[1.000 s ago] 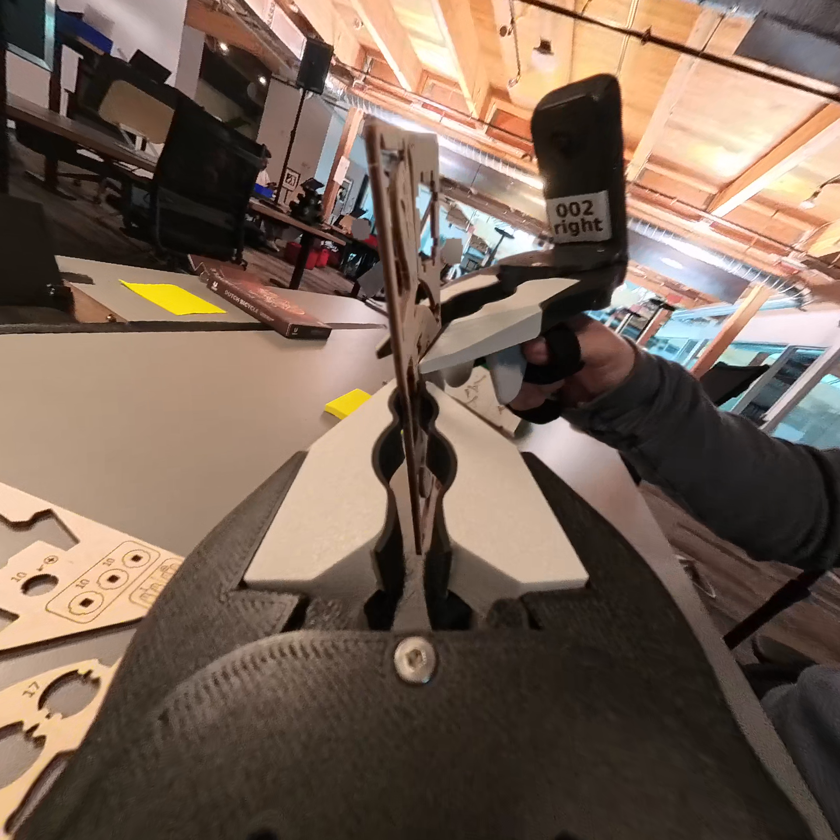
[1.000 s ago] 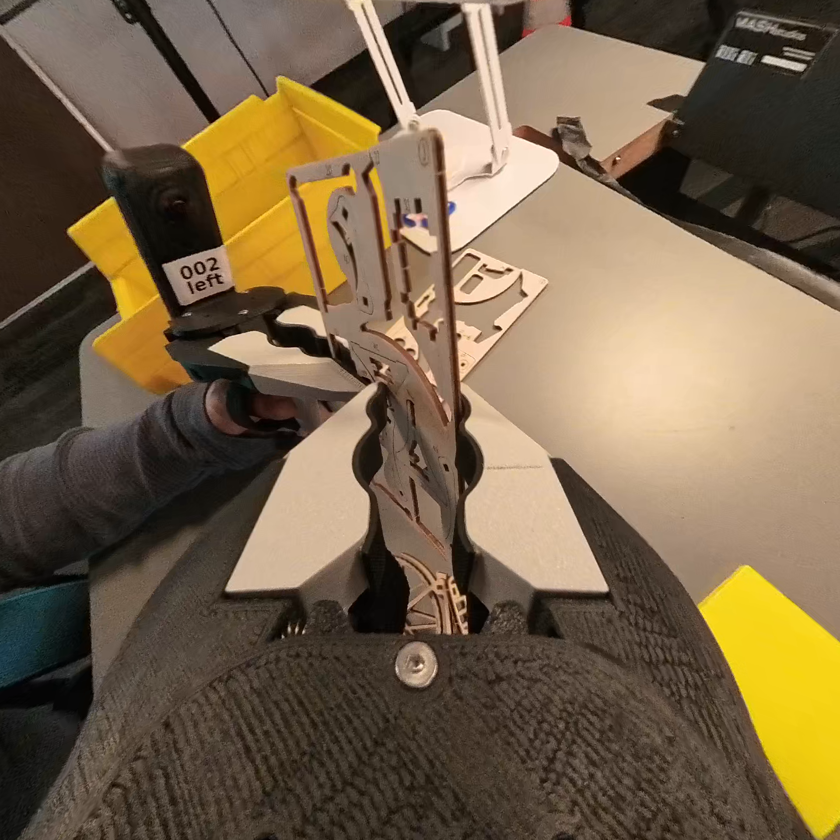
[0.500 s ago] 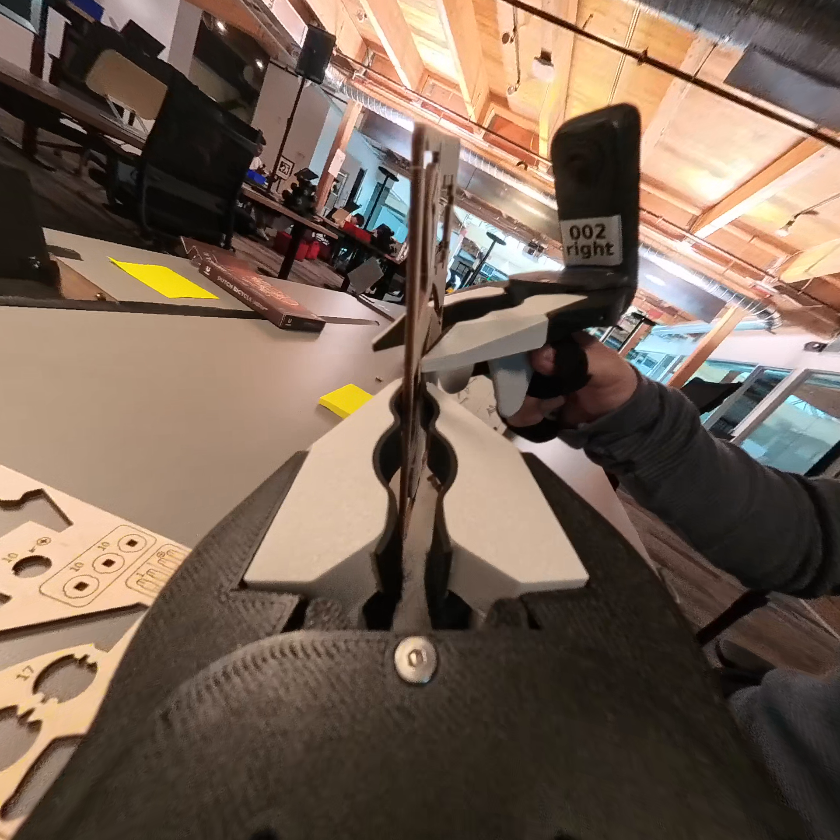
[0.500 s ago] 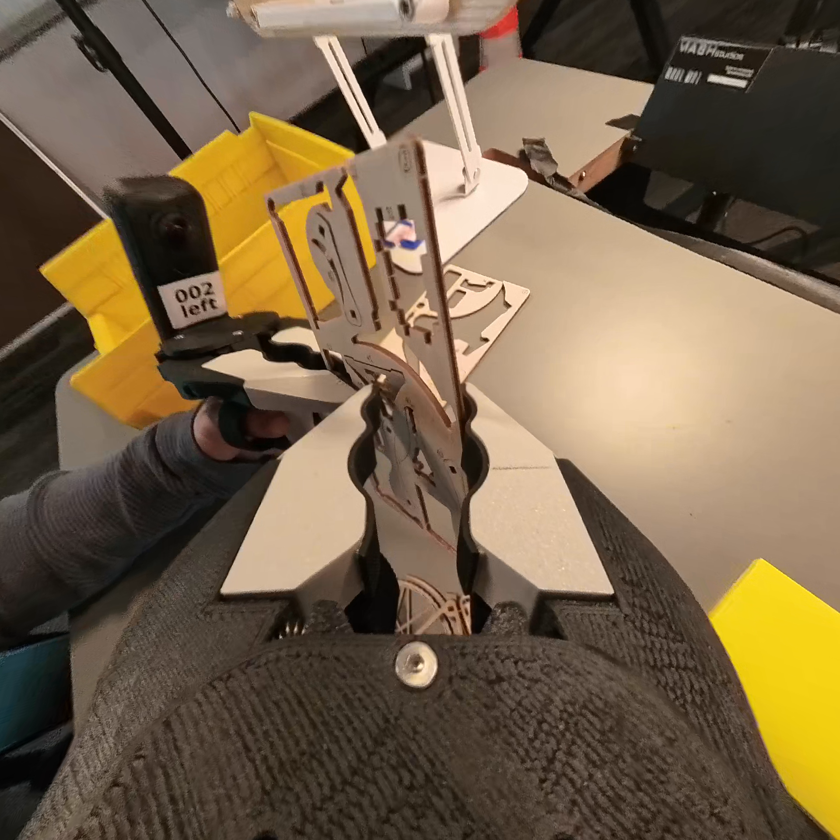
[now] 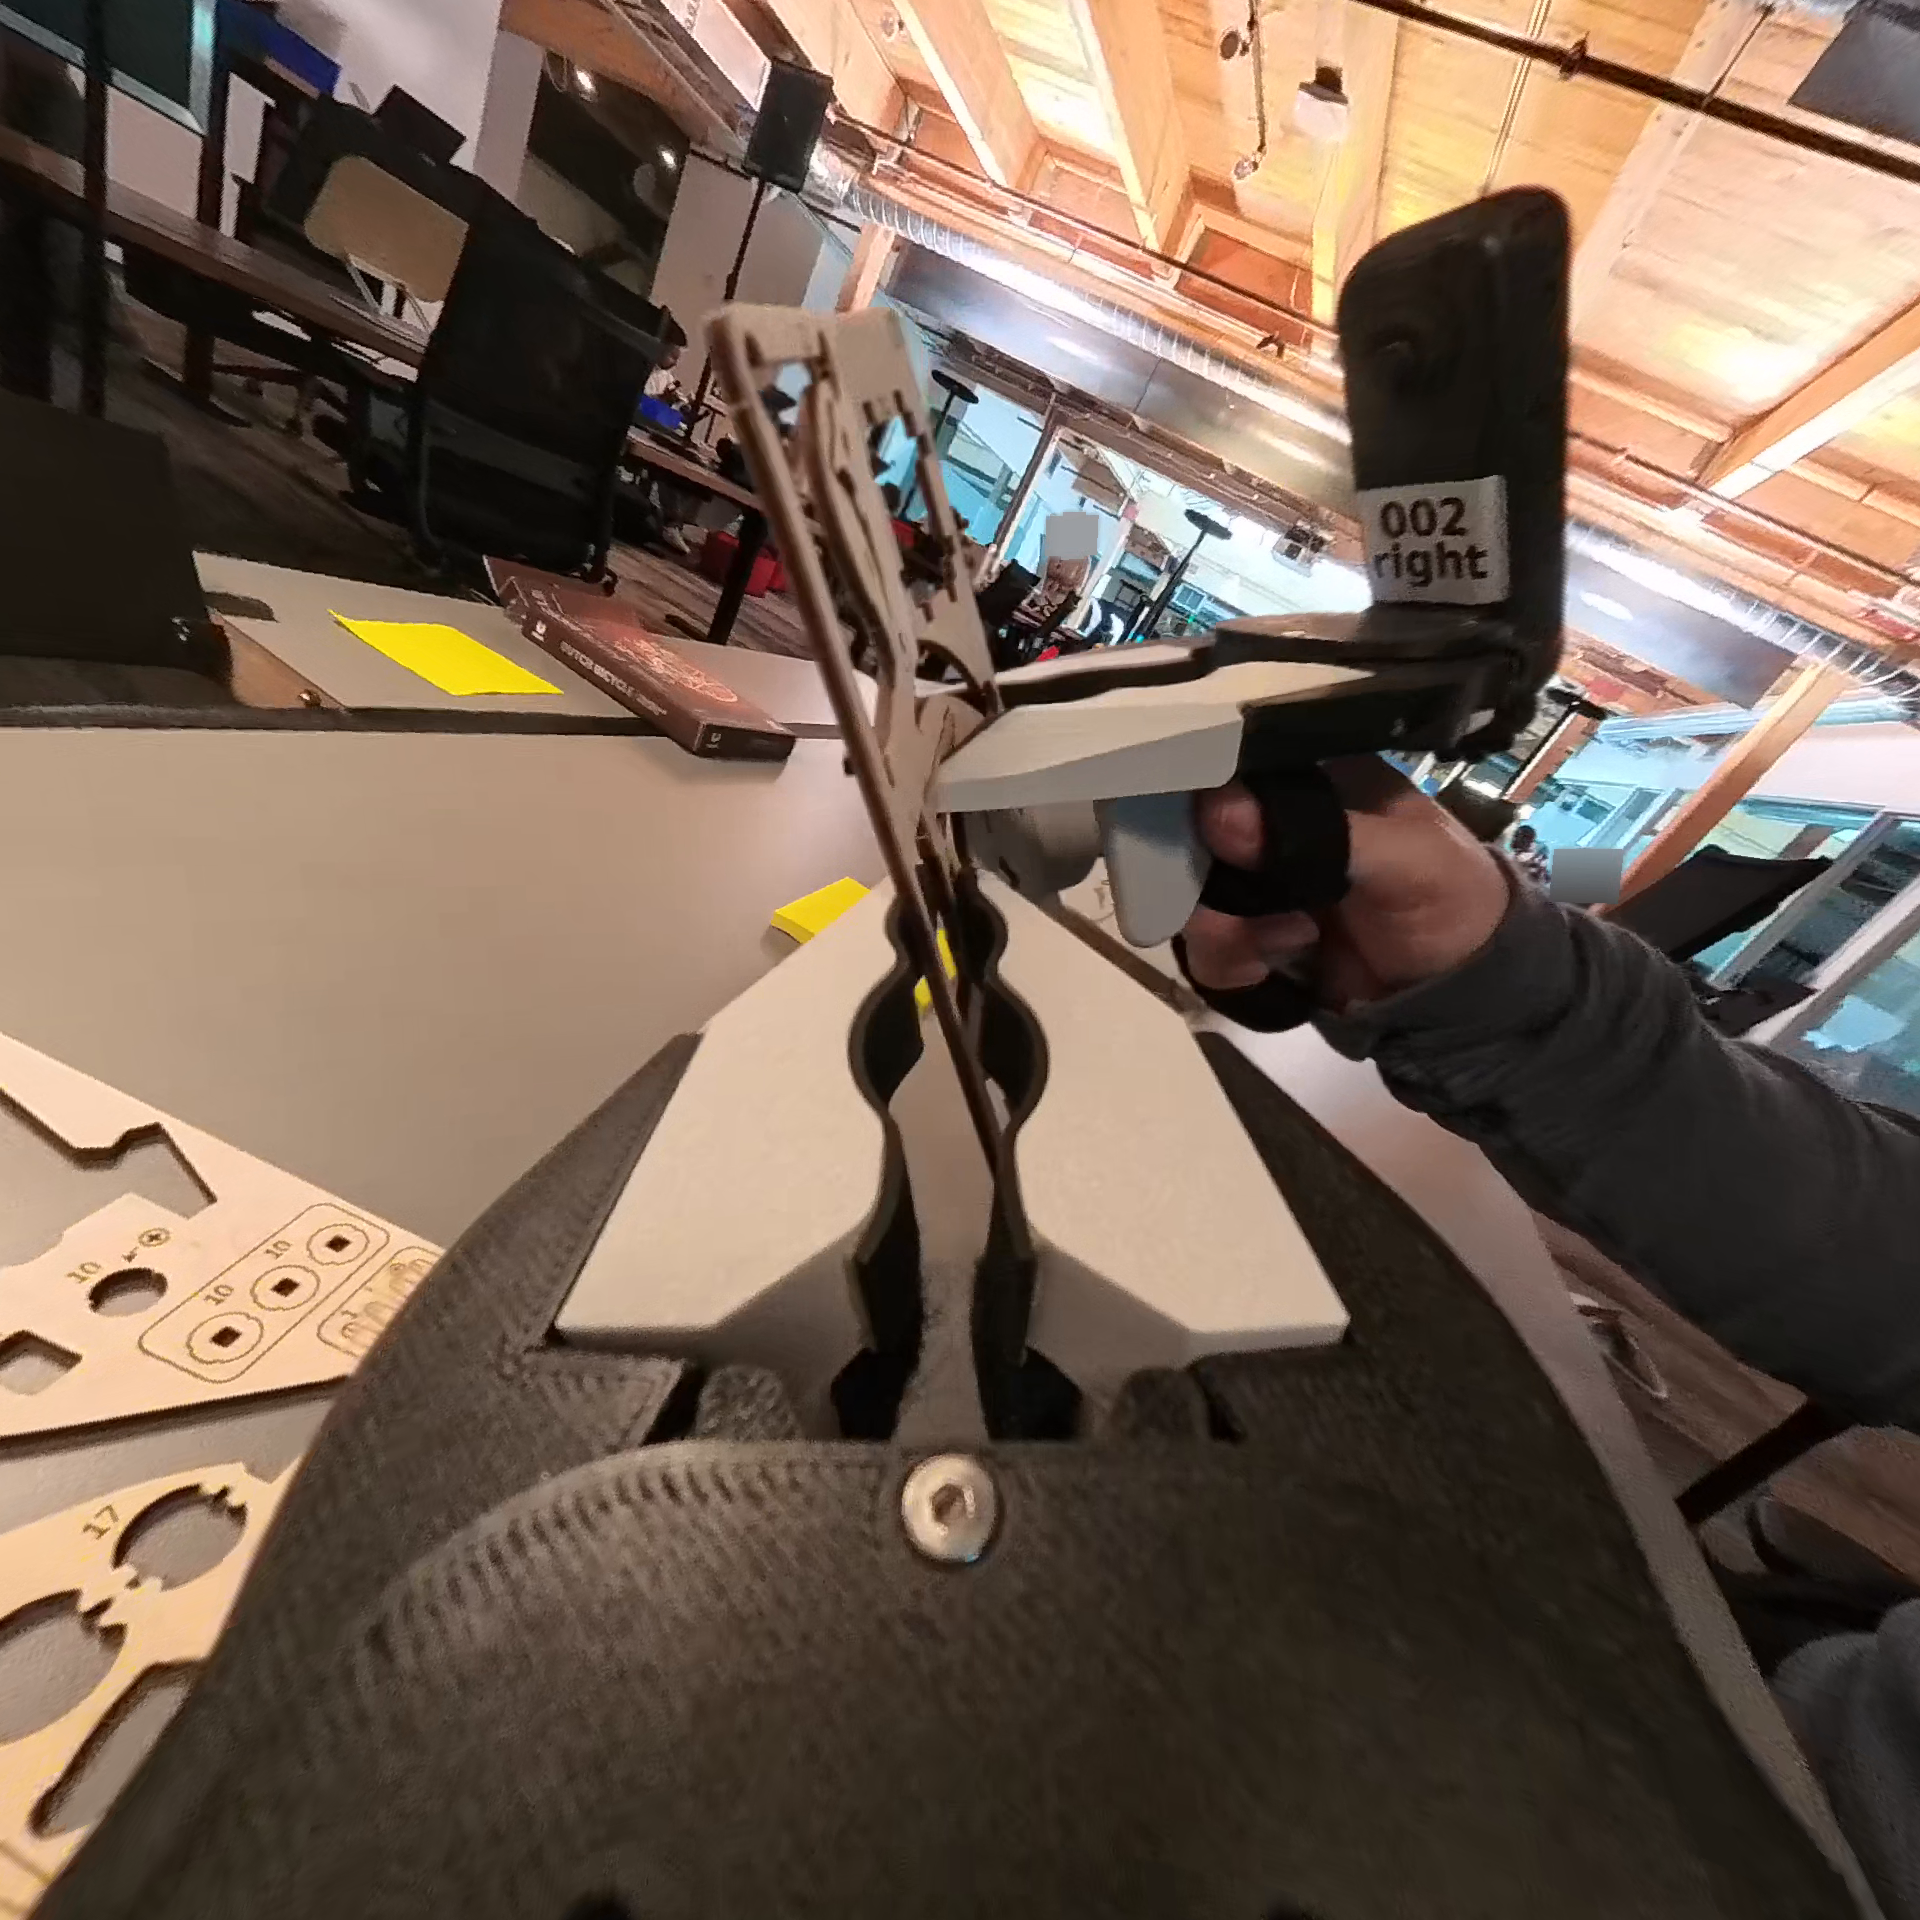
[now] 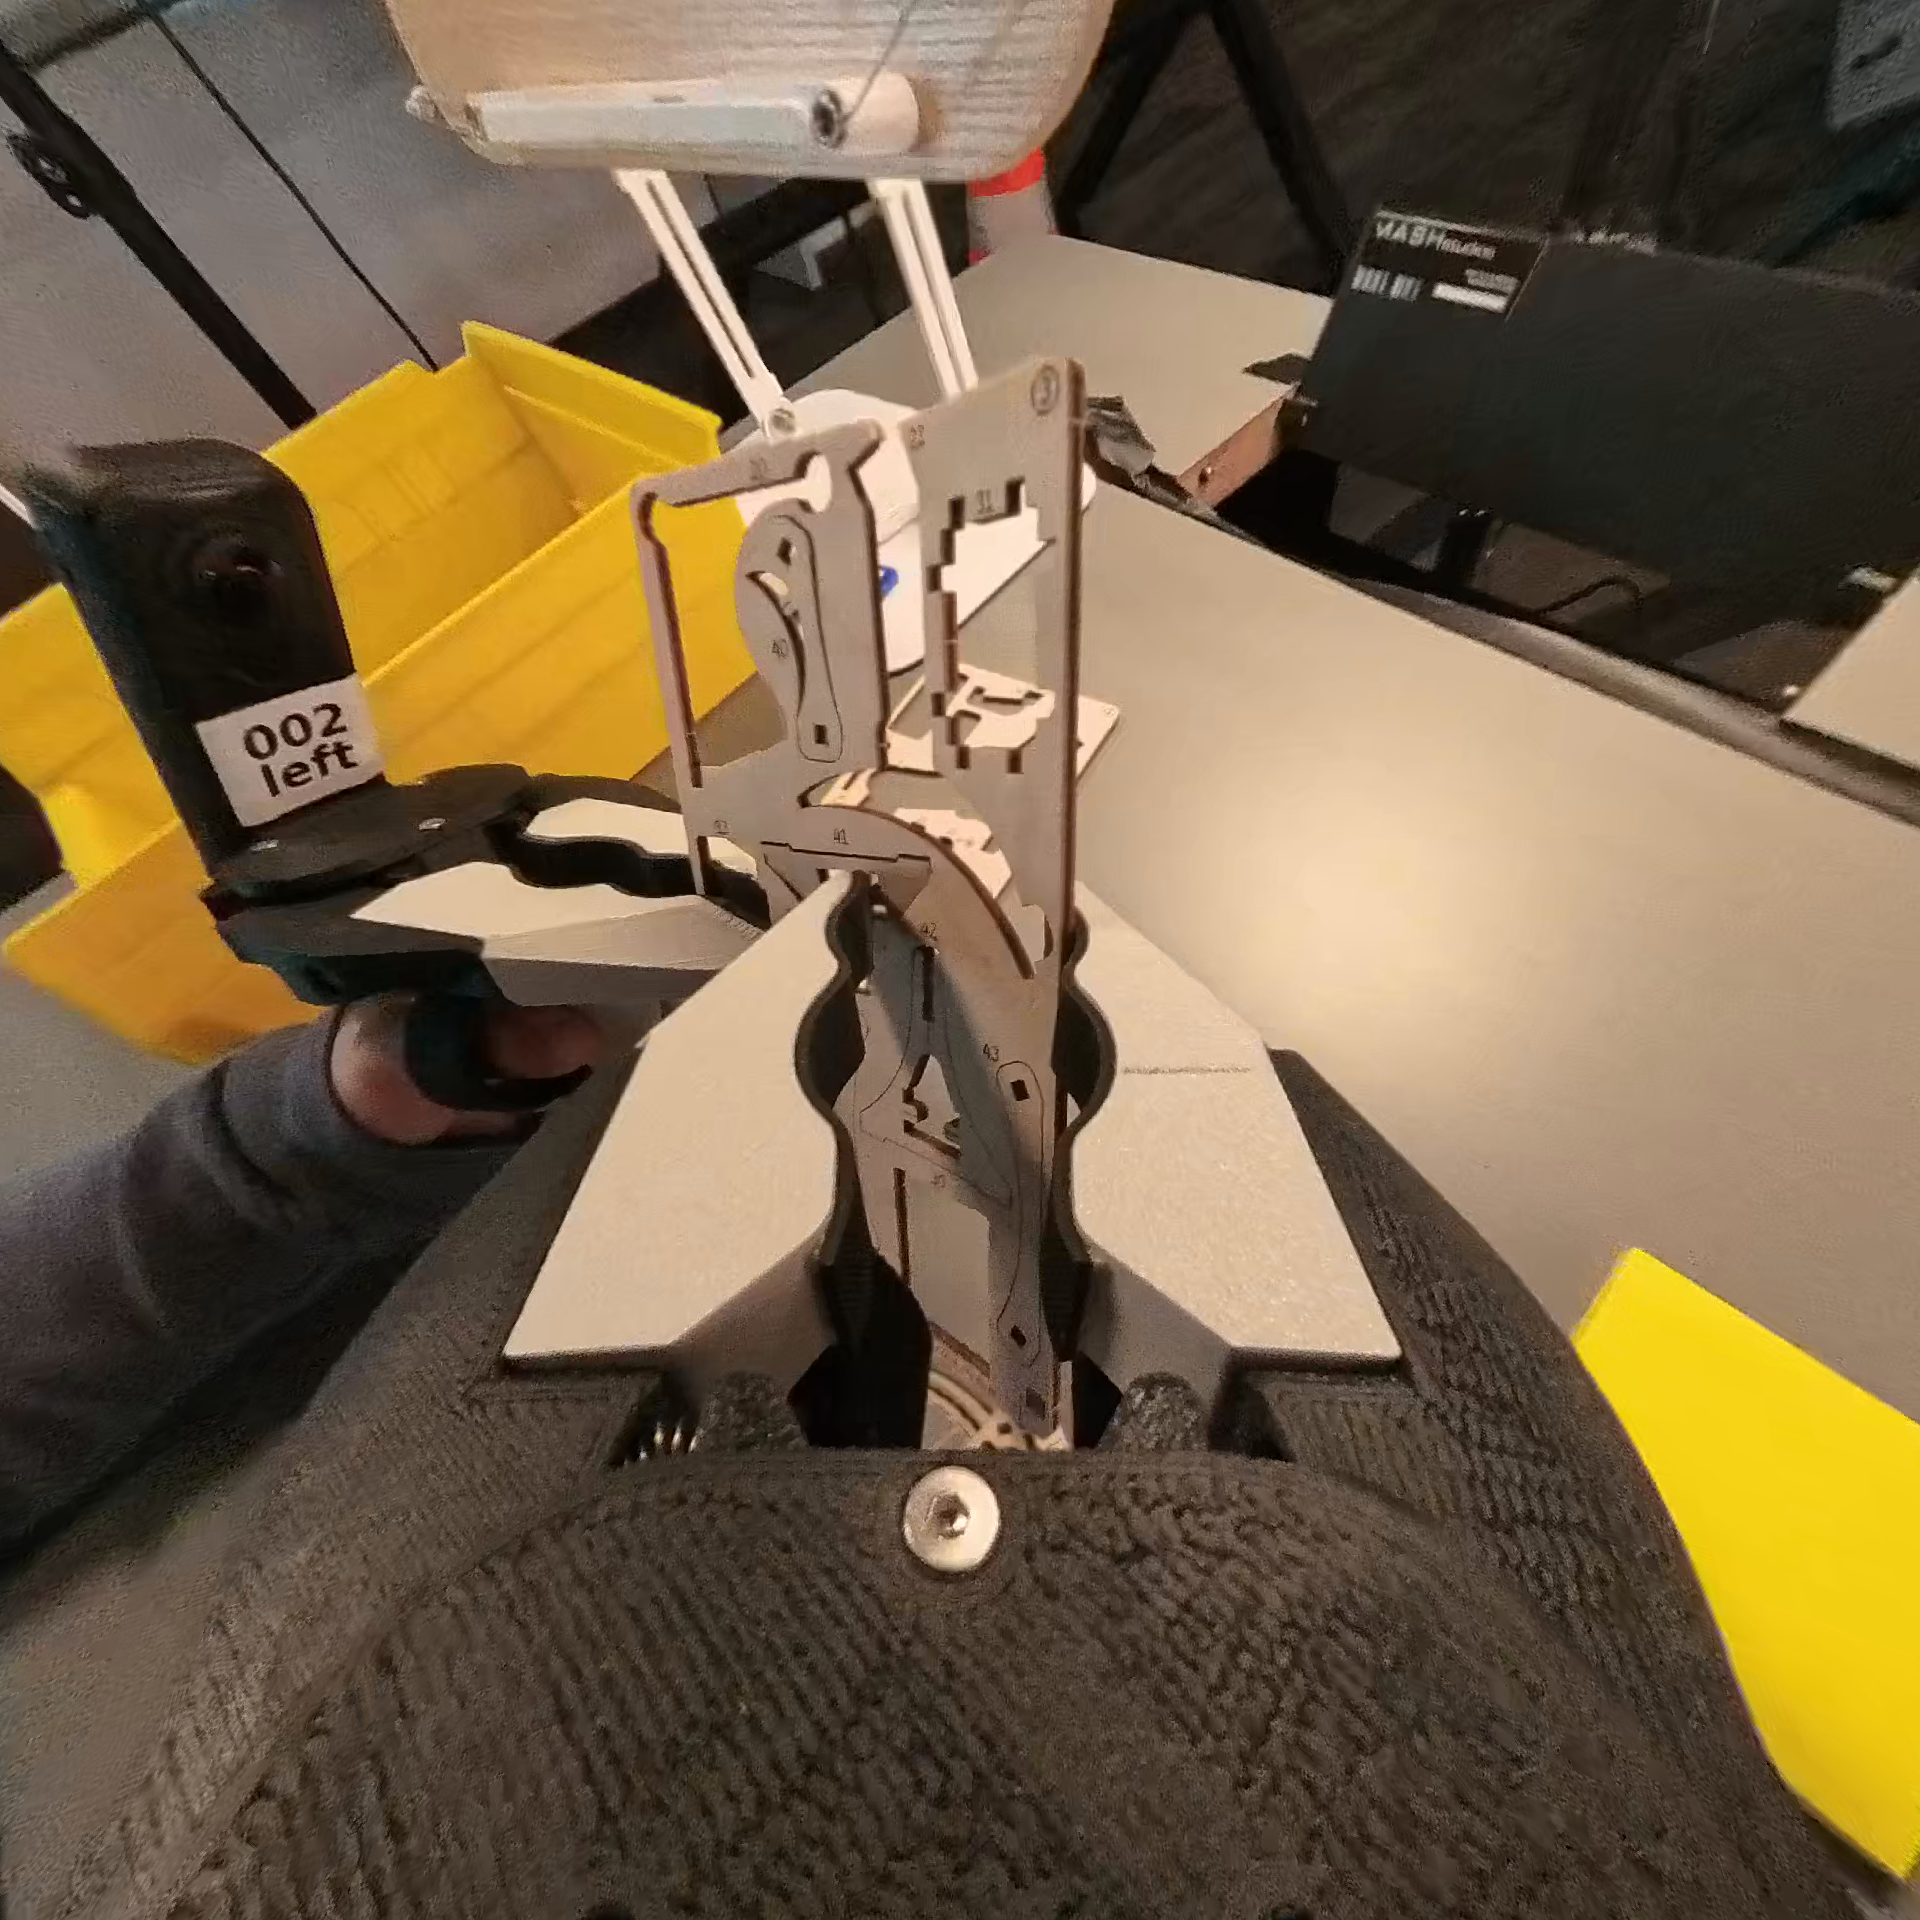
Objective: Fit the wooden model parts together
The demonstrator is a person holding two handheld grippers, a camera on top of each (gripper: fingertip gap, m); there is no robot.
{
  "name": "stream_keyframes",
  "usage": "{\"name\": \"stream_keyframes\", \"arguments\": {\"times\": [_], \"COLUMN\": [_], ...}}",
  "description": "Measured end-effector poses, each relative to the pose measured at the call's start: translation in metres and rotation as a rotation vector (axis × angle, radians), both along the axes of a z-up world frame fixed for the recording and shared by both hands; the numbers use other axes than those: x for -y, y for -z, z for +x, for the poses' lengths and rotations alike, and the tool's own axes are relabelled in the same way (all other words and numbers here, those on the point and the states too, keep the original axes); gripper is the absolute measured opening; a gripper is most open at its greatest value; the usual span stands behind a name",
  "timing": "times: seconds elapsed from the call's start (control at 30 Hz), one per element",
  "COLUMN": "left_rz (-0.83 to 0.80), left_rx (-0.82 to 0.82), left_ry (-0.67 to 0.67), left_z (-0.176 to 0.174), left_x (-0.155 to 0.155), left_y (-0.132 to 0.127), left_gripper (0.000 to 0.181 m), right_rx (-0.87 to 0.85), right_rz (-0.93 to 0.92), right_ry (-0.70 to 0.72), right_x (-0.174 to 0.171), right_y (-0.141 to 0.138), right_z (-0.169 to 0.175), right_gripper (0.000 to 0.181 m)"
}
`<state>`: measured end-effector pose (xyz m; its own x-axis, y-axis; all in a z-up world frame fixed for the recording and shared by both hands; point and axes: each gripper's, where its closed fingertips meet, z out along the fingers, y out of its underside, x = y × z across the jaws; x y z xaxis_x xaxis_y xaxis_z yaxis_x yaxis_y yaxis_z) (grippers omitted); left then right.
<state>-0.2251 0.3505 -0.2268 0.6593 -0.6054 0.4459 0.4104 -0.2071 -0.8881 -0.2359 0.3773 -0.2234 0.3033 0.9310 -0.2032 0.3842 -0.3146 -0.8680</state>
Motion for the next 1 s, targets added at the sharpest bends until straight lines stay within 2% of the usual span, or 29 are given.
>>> {"name": "stream_keyframes", "arguments": {"times": [0.07,0.13,0.2,0.3,0.33,0.37,0.4,0.47,0.53,0.73,0.83,1.0], "left_rz": [0.028,0.062,0.061,0.058,0.052,0.036,0.03,0.031,0.037,0.031,0.036,0.054], "left_rx": [0.014,0.054,0.058,0.062,0.068,0.063,0.064,0.094,0.09,0.087,0.083,0.028], "left_ry": [-0.001,0.026,0.028,0.036,0.036,0.03,0.024,0.038,0.041,0.048,0.049,0.043], "left_z": [-0.004,-0.006,-0.005,-0.003,-0.003,-0.003,-0.004,-0.004,-0.004,0.0,0.001,0.004], "left_x": [0.003,0.007,0.007,0.007,0.006,0.005,0.004,0.005,0.005,0.005,0.005,0.008], "left_y": [-0.005,-0.013,-0.012,-0.012,-0.011,-0.009,-0.007,-0.009,-0.01,-0.008,-0.009,-0.011], "left_gripper": [0.001,0.001,0.0,0.0,0.0,0.001,0.001,0.001,0.001,0.001,0.001,0.001], "right_rx": [-0.022,-0.091,-0.111,-0.125,-0.134,-0.162,-0.176,-0.17,-0.169,-0.156,-0.114,-0.122], "right_rz": [0.013,-0.062,-0.163,-0.187,-0.196,-0.246,-0.296,-0.272,-0.248,-0.224,-0.163,-0.186], "right_ry": [-0.028,-0.095,-0.126,-0.135,-0.151,-0.216,-0.243,-0.215,-0.182,-0.158,-0.119,-0.105], "right_x": [0.004,0.012,0.013,0.013,0.016,0.027,0.032,0.025,0.02,0.017,0.011,0.012], "right_y": [-0.006,-0.015,-0.014,-0.013,-0.014,-0.018,-0.019,-0.017,-0.016,-0.011,-0.007,-0.007], "right_z": [-0.003,-0.006,-0.005,-0.002,-0.003,-0.005,-0.007,-0.006,-0.005,-0.004,-0.004,-0.003], "right_gripper": [0.031,0.03,0.03,0.03,0.04,0.082,0.093,0.068,0.057,0.057,0.048,0.049]}}
